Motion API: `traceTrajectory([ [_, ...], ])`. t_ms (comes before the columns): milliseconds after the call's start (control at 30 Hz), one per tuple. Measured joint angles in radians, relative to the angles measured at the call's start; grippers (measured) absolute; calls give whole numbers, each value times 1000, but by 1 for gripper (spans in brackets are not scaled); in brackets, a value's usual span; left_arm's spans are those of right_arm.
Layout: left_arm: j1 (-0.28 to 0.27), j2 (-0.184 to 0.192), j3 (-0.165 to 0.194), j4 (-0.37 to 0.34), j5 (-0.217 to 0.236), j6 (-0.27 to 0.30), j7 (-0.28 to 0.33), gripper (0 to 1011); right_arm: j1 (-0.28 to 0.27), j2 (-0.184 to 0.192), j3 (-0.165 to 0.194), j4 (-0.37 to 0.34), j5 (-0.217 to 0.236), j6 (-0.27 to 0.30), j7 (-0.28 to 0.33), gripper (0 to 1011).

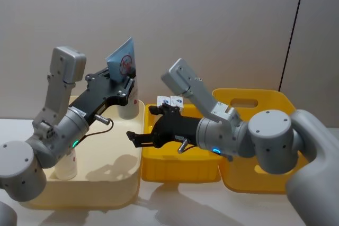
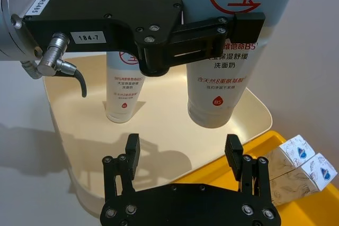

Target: Bimanual collaborative sorting of washing and personal care products

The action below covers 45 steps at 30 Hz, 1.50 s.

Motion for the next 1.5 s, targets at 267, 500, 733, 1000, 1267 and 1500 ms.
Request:
traceTrajectory([
  [267, 10, 7, 0, -22, -3, 10, 3, 274, 5, -3, -21, 12, -18, -25, -22, 1001],
  [500, 25, 15, -1, -50, -4, 22, 9, 274, 8, -14, -23, 28, -17, -33, -40, 1001],
  [733, 38, 22, -4, -72, -7, 34, 13, 275, 12, -26, -13, 46, -3, -35, -60, 1001],
  [1000, 46, 25, -4, -83, -11, 41, 15, 274, 21, -40, -4, 62, 15, -37, -75, 1001],
  [1267, 45, 24, -1, -77, -15, 41, 12, 274, 32, -51, -4, 78, 28, -32, -78, 1001],
  [1500, 36, 21, 4, -63, -19, 34, 4, 274, 40, -59, -8, 90, 33, -30, -87, 1001],
])
